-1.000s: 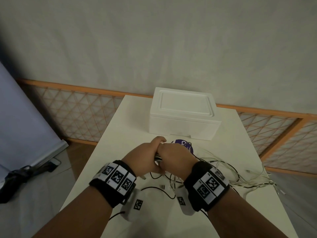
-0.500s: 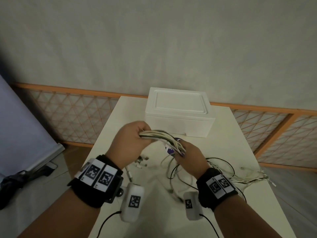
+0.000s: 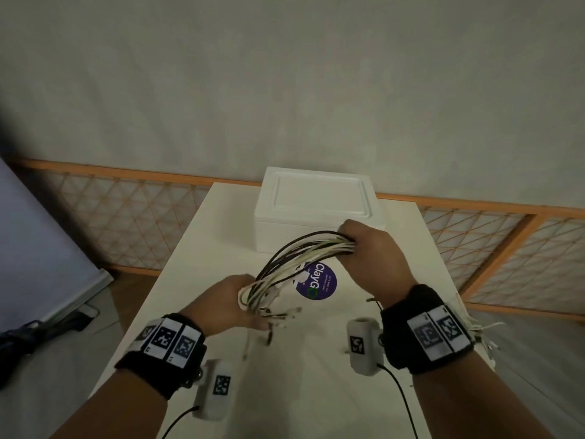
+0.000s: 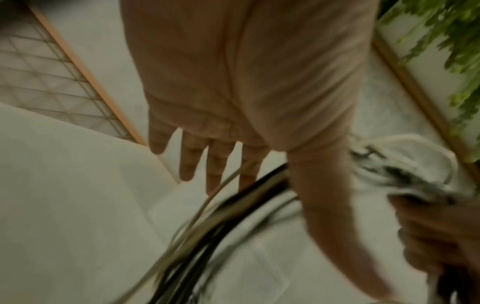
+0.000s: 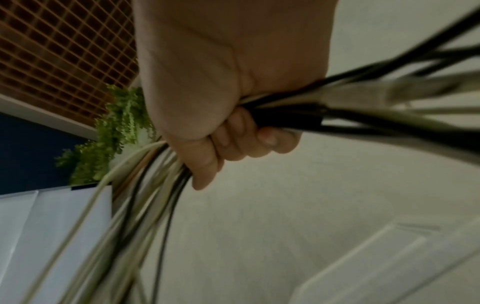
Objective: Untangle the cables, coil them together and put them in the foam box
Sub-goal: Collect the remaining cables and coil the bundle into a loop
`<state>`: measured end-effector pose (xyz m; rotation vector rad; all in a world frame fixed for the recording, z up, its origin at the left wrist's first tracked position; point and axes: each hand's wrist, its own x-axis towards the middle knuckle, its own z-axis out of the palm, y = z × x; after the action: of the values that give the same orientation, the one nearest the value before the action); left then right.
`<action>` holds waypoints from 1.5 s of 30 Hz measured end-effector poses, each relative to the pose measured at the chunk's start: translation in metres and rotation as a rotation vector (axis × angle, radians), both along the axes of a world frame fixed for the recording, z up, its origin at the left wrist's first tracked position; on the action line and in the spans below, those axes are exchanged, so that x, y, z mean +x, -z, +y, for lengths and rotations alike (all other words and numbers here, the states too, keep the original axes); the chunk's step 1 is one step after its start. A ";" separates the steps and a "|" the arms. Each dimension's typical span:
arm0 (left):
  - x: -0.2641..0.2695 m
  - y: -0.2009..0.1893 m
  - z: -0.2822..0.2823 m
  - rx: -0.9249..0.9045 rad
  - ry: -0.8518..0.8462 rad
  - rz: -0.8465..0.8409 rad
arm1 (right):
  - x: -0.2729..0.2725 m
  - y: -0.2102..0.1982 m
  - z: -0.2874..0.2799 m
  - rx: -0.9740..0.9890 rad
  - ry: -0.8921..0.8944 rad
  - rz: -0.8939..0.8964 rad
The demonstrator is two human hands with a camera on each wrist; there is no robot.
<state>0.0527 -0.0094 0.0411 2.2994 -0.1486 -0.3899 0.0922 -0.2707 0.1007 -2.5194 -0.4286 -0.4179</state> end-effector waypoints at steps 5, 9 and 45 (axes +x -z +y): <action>-0.004 -0.069 -0.032 -0.140 -0.012 -0.254 | -0.006 -0.018 0.022 -0.175 -0.104 -0.117; 0.012 -0.083 -0.075 0.052 0.059 -0.393 | -0.007 -0.021 0.041 -0.099 -0.171 -0.178; 0.049 -0.179 -0.025 -0.662 -0.459 -0.648 | 0.002 0.126 -0.031 0.434 -0.035 0.659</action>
<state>0.1020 -0.0339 0.2202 1.6491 -0.0506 0.5729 0.0939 -0.3014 -0.0258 -2.0615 -0.1028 0.3092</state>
